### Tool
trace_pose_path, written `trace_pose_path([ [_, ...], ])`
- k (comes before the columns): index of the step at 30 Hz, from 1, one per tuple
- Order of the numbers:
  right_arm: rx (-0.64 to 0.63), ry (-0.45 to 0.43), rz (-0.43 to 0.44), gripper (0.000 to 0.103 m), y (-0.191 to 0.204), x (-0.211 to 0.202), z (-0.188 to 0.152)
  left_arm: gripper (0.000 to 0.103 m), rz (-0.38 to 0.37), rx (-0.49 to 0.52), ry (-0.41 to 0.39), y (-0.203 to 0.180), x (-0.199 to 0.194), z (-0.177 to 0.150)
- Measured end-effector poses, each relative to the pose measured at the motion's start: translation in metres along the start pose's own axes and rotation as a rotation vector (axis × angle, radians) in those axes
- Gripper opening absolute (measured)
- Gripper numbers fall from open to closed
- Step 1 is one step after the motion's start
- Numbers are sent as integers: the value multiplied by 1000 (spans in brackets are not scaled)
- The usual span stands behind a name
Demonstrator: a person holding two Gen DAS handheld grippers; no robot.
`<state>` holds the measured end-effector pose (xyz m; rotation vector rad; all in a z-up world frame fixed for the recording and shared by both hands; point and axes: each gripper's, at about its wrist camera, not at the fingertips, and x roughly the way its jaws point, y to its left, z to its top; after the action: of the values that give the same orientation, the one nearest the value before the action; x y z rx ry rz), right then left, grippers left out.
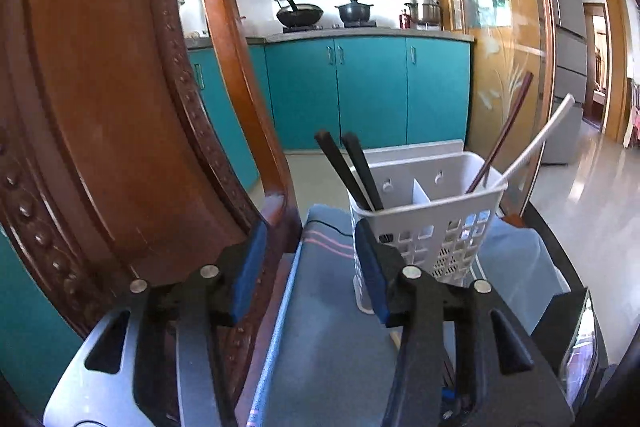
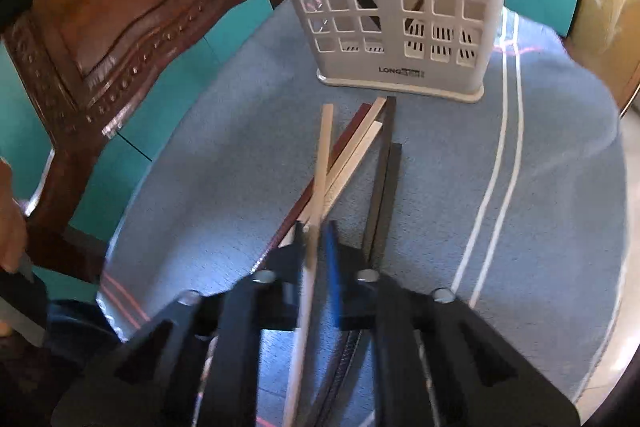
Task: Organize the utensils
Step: 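Move both open tools back down to the remaining chopsticks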
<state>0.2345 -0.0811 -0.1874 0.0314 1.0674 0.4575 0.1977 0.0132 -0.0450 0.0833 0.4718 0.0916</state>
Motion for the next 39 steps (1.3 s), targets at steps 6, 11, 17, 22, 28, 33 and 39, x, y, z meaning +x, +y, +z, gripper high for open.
trace_pose_path([
  [6,90,-94,5,7,-34,-39,5,50,-39,-10,82,3,12,-12],
  [11,126,-41,-84,7,-64,-47,2,42,-255,-75,341,1,44,-36],
  [17,124,-11,-128,10,-75,-43,-9,17,-361,-51,580,-20,72,-75],
  [22,144,-32,-131,14,-86,-43,-16,18,-346,3,650,-34,75,-94],
  [28,143,-35,-136,14,-90,-48,-15,21,-258,46,661,-24,73,-97],
  [33,135,-37,-140,17,-81,-45,-14,21,-302,14,619,-14,61,-90],
  [39,129,-30,-148,20,-82,-40,-12,21,-323,70,632,-26,55,-97],
])
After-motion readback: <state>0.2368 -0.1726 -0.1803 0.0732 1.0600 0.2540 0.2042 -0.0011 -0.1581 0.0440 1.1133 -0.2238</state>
